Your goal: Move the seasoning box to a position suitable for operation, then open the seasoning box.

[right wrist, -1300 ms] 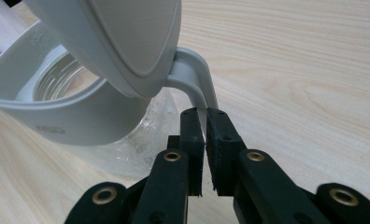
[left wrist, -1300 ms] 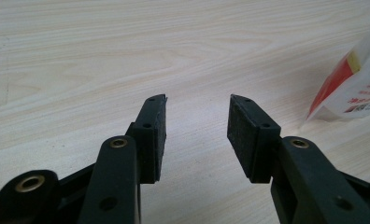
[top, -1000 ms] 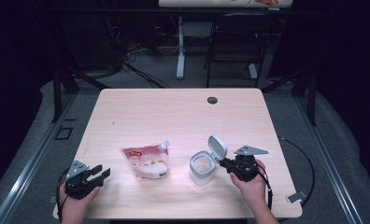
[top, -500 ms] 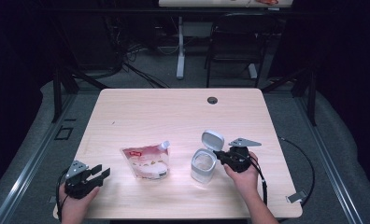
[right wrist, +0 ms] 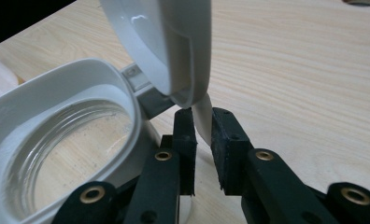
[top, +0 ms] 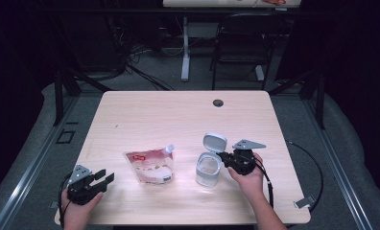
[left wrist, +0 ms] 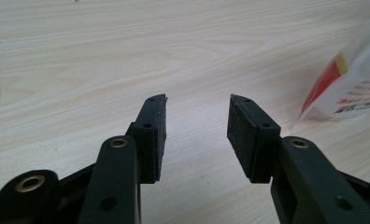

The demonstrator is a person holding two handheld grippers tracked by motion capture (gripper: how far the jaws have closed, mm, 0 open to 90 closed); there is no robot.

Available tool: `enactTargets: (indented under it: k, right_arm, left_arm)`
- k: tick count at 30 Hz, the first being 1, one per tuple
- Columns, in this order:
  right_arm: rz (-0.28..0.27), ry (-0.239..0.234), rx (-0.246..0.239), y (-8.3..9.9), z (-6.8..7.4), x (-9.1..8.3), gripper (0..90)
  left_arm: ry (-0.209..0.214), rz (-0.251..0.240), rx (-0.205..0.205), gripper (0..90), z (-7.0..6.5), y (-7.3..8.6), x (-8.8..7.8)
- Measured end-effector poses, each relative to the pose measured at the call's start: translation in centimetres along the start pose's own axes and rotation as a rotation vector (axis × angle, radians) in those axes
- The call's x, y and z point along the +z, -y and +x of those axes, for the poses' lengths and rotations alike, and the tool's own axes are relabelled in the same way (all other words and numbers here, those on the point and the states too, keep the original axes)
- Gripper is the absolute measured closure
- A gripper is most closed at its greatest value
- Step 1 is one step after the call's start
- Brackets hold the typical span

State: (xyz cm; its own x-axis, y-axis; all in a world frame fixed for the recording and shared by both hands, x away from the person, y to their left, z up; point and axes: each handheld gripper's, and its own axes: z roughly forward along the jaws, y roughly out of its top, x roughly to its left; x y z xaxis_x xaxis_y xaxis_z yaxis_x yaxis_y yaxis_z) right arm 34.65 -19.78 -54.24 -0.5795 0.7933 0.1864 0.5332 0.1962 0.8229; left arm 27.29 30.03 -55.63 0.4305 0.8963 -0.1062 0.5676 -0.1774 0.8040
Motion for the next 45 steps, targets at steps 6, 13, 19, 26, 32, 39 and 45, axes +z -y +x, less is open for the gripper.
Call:
enactTargets:
  k: [6,13,19,26,32,39,45]
  right_arm:
    - [-0.008,0.037,-0.019,0.1,0.3,-2.0,74.3]
    - [-0.064,0.09,-0.033,0.1,0.5,-3.9,63.9]
    - [-0.067,0.118,-0.035,0.1,0.0,-4.6,59.5]
    - [-0.122,0.106,-0.04,-1.0,0.6,-6.0,55.9]
    - [-0.128,0.106,-0.091,-1.9,1.8,-6.9,54.6]
    - [-0.166,0.062,-0.105,-3.4,2.7,-8.3,53.3]
    - [-0.146,0.068,-0.147,-4.4,4.0,-8.9,52.0]
  left_arm:
    - [0.026,-0.012,0.009,57.5,-0.5,-0.3,-0.5]
    - [0.03,-0.022,0.011,56.3,-1.2,-0.8,-1.4]
    - [0.056,-0.044,0.004,55.8,-1.6,-1.2,-2.2]
    - [0.084,-0.037,0.043,55.8,-2.6,-2.8,-3.5]
    - [0.115,-0.009,0.096,59.3,-4.4,-5.1,-4.6]
    - [0.184,-0.015,0.125,60.1,-5.8,-7.6,-5.8]
    - [0.194,-0.046,0.138,58.8,-6.4,-9.5,-6.8]
